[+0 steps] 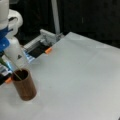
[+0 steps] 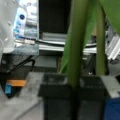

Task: Flower insertion into a vase

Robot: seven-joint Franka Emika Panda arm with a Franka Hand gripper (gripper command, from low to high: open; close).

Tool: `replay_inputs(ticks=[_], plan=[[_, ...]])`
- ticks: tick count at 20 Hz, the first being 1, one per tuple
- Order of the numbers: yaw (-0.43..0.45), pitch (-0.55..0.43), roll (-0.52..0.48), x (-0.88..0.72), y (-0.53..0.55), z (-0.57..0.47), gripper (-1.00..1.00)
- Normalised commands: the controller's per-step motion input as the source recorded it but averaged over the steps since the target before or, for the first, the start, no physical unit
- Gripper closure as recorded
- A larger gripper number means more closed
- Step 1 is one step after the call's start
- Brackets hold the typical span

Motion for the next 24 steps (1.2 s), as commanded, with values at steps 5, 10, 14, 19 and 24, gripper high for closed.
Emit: replay_inputs(ticks=[5, 10, 14, 19, 24], plan=[[-0.071, 0.448, -0.081, 0.15, -0.07, 0.05, 1.0], [-0.042, 0.502, -0.091, 0.23, -0.1, 0.02, 1.0], [-0.015, 0.416, -0.109, 0.29, -0.16, 0.04, 1.0], [-0.038, 0.293, -0.078, 0.24, -0.2, 0.05, 1.0], [-0.06, 0.168, -0.059, 0.21, -0.16, -0.04, 1.0]])
